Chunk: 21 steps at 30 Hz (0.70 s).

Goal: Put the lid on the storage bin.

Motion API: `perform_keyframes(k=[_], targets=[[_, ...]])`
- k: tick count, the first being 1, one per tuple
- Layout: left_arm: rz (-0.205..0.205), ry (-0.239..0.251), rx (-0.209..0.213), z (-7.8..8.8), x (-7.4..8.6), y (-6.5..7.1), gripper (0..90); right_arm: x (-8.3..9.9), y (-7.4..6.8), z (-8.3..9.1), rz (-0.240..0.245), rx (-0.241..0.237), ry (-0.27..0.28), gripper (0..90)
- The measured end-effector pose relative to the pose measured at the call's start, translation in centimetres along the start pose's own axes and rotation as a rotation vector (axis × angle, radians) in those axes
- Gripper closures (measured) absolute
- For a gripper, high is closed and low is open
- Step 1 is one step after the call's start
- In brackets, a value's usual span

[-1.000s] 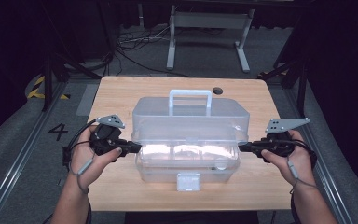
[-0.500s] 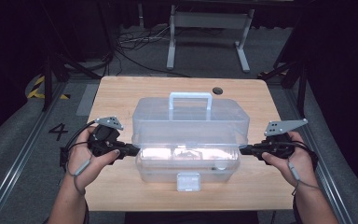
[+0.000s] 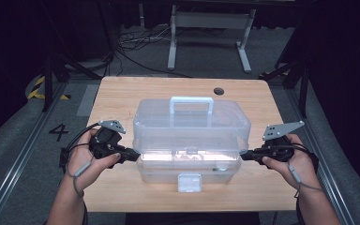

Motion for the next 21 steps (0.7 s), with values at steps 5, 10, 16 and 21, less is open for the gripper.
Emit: perform_keyframes(k=[5,10,16,21], targets=[[-0.007,-0.031,-0.001,-0.3,0.3,0.1,81.5,0.4,-0.1,-0.2,0.005,-0.006,-0.030,90.0],[-0.009,-0.056,0.006,-0.6,0.6,0.2,82.1,0.7,-0.1,-0.2,0.007,-0.008,-0.053,90.0],[-0.011,-0.076,0.010,-0.8,0.8,0.2,82.7,1.0,-0.1,-0.2,0.016,-0.009,-0.079,90.0],[-0.010,-0.095,0.015,-1.1,1.1,0.2,82.7,1.3,-0.3,-0.1,0.020,-0.017,-0.101,90.0]])
Point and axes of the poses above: each handheld gripper's, and its own axes: z roughly backward along the jaws, x roughly out of its underside, y roughly to its right, the point moved 10 cm from there along -z, roughly forward along the jaws, and after that the axes turned 5 degrees about -y, right-handed, at the moved point
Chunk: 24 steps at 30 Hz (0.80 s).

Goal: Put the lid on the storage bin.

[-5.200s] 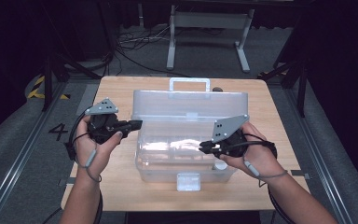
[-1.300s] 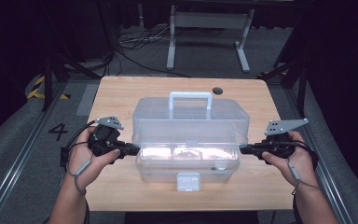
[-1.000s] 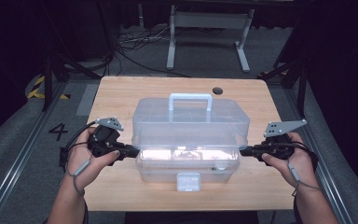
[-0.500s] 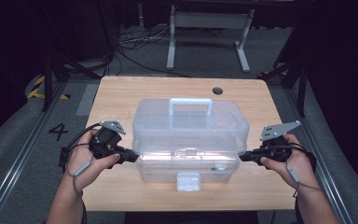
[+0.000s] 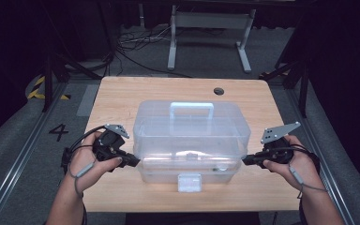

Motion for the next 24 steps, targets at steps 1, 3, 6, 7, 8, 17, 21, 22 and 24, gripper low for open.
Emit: perform_keyframes(k=[1,3,6,7,8,17,21,22,24], targets=[[0.000,0.000,0.000,0.0,0.0,0.0,82.8,0.1,0.0,0.0,0.000,-0.001,-0.005,90.0],[0.000,-0.013,0.002,-0.1,0.1,0.0,82.7,0.1,-0.1,0.0,0.003,-0.003,-0.011,90.0],[-0.010,-0.032,-0.003,-0.3,0.3,0.0,82.7,0.3,-0.1,-0.1,0.004,-0.010,-0.027,89.9],[-0.010,-0.037,-0.001,-0.4,0.3,0.0,82.7,0.4,-0.1,-0.2,0.006,-0.011,-0.031,89.9],[-0.010,-0.039,0.000,-0.4,0.4,0.0,82.7,0.4,-0.1,-0.2,0.006,-0.011,-0.033,89.9],[-0.012,-0.075,0.012,-0.9,0.8,0.0,82.5,0.9,-0.1,-0.7,0.014,-0.014,-0.073,89.7],[-0.018,-0.096,0.012,-1.2,0.9,0.0,82.4,1.1,-0.1,-1.0,0.014,-0.018,-0.095,89.7],[-0.020,-0.100,0.016,-1.3,1.0,0.0,82.2,1.1,-0.1,-1.1,0.014,-0.018,-0.100,89.7],[-0.020,-0.107,0.018,-1.4,1.1,-0.1,82.2,1.2,-0.1,-1.2,0.013,-0.023,-0.107,89.8]])
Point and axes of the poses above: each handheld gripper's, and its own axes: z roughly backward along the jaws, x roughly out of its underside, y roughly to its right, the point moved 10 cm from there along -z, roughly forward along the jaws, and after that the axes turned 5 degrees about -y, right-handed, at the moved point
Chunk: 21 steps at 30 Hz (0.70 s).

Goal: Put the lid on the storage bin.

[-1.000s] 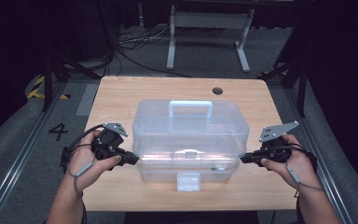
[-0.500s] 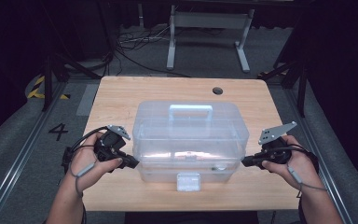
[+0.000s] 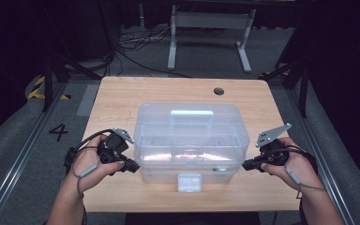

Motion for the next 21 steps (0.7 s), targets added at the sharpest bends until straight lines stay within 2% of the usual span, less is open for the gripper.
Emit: perform_keyframes(k=[7,21], targets=[[-0.009,-0.022,0.018,-0.5,0.2,-0.2,82.1,0.3,0.1,-0.5,0.001,-0.014,-0.027,89.7],[-0.006,-0.058,0.024,-1.0,0.6,-0.3,81.4,0.7,0.0,-1.1,0.001,-0.017,-0.076,89.9]])
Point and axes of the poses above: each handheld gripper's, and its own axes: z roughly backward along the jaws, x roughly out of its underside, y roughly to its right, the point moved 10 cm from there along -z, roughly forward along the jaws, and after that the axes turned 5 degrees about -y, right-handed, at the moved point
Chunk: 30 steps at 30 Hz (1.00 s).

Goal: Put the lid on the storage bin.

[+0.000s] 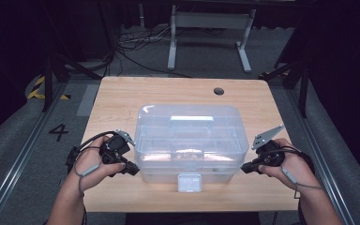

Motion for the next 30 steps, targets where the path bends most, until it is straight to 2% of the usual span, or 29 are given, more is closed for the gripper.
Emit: perform_keyframes(k=[10,21,24,30], targets=[[0.003,-0.024,0.006,-0.3,0.3,-0.2,81.0,0.3,0.0,-0.3,-0.002,-0.011,-0.025,89.9],[0.006,-0.015,0.016,-0.2,0.4,-0.2,80.3,0.5,0.1,-0.4,-0.010,-0.022,-0.030,89.8],[0.004,-0.002,0.017,0.1,0.4,-0.1,80.3,0.5,0.1,-0.3,-0.007,-0.020,-0.026,89.7],[0.002,0.062,0.014,1.3,0.3,-0.1,78.8,0.6,0.1,0.2,-0.008,-0.023,-0.017,88.9]])
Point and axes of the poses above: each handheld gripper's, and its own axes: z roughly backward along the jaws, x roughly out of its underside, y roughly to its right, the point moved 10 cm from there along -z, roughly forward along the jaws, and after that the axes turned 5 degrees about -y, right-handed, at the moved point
